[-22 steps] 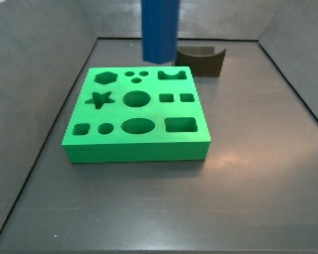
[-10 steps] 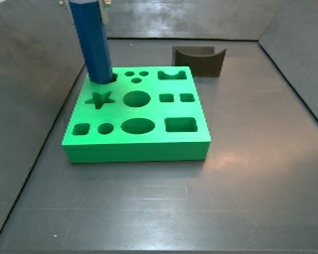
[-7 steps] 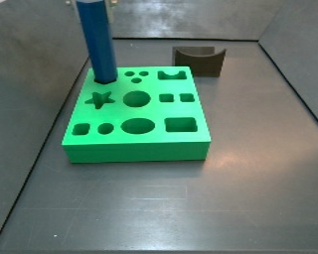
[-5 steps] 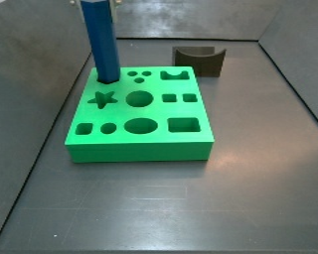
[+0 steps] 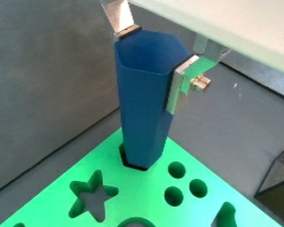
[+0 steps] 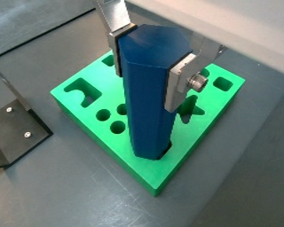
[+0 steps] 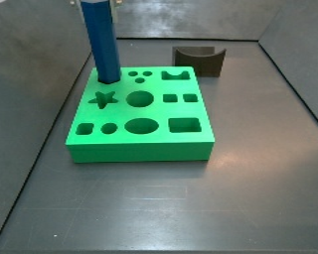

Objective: Insert the hexagon object.

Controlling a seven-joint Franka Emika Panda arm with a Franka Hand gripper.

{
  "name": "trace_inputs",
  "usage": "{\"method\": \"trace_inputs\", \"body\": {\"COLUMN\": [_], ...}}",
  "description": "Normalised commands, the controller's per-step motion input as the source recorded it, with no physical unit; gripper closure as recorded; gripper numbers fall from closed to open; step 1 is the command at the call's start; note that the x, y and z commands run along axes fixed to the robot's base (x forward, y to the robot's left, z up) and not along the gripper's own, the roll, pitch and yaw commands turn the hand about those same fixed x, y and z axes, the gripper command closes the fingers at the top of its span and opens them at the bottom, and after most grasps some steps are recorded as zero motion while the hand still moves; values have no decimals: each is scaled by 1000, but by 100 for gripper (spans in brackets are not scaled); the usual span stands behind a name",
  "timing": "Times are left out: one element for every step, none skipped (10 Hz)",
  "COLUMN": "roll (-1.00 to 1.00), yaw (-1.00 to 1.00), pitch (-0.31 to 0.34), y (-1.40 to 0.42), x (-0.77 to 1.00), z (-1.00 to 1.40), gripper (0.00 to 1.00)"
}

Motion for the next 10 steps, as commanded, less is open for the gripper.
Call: {"method": "trace_inputs", "body": {"roll": [-317,-283,-120,0,57,114,157,151,176,181], "yaw": [0,0,0,0,0,0,0,0,0,0], "pitch": [-119,-127,-119,-107,-96,-104,-141,-104,-74,-40], "y": [0,-3,0,0,0,0,0,-14,0,0], "x": [0,0,31,0,0,0,0,46,77,71], "z": [-46,-149,-331,-386,-443,-503,-611,-580,-509,-440], "gripper": [100,100,100,100,100,100,100,100,100,100]}}
